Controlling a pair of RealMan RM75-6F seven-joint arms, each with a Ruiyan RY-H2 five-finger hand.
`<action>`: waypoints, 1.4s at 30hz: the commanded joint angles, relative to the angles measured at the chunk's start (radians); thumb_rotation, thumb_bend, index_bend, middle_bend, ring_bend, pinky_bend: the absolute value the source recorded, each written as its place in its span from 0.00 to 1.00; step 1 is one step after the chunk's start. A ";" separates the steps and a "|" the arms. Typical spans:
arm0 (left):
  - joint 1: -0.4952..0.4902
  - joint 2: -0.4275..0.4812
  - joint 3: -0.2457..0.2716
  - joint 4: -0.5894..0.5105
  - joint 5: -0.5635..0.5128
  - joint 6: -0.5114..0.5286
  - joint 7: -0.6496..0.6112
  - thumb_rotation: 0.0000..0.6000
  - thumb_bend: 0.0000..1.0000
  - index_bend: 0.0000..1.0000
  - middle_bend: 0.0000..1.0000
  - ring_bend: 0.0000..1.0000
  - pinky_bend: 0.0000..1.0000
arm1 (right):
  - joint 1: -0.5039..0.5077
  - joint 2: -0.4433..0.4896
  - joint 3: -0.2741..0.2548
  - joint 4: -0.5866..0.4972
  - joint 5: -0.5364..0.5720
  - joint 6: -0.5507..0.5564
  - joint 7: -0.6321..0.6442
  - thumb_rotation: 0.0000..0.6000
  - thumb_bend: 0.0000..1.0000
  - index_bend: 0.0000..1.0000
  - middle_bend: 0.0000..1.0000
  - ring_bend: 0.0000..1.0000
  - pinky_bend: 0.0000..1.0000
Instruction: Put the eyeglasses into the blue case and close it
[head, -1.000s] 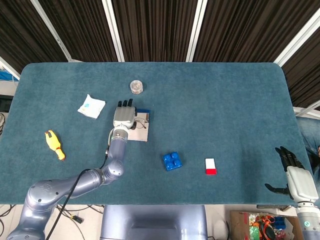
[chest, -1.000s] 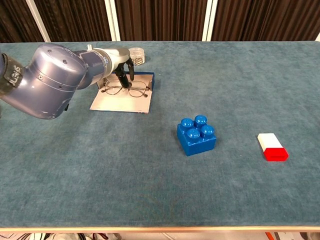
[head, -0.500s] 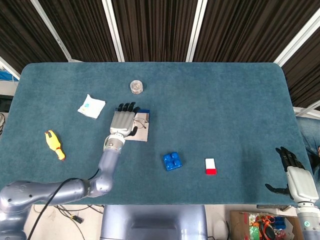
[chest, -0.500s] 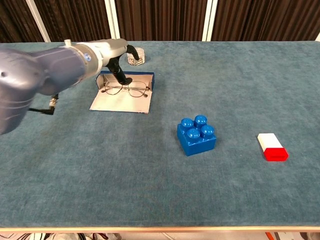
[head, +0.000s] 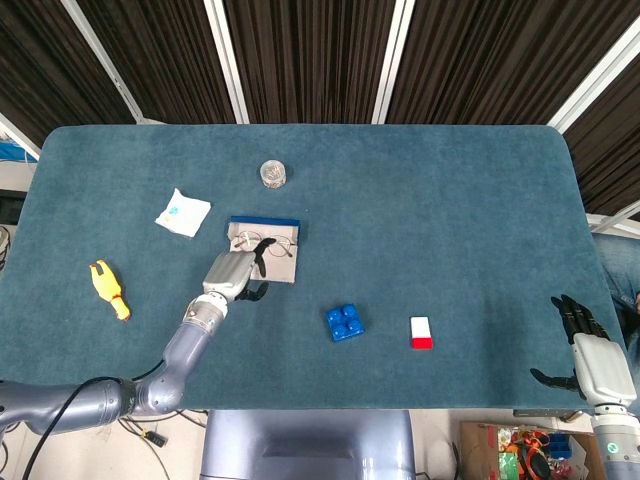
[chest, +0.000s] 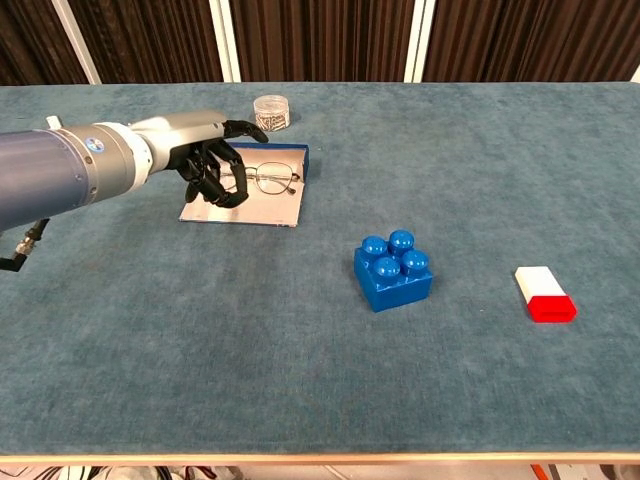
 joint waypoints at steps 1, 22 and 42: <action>0.004 -0.010 0.005 0.015 0.001 0.007 -0.011 1.00 0.40 0.02 0.67 0.80 0.72 | 0.000 0.001 0.001 -0.001 0.003 0.000 0.000 1.00 0.02 0.00 0.00 0.00 0.17; -0.027 -0.041 0.023 0.101 -0.124 -0.032 0.011 1.00 0.44 0.00 0.75 0.83 0.76 | 0.000 0.003 0.003 -0.005 0.011 -0.002 0.000 1.00 0.03 0.00 0.00 0.00 0.17; -0.082 -0.106 0.020 0.224 -0.222 -0.068 0.050 1.00 0.44 0.00 0.74 0.83 0.76 | -0.001 0.004 0.004 -0.005 0.014 -0.003 0.003 1.00 0.03 0.00 0.00 0.00 0.17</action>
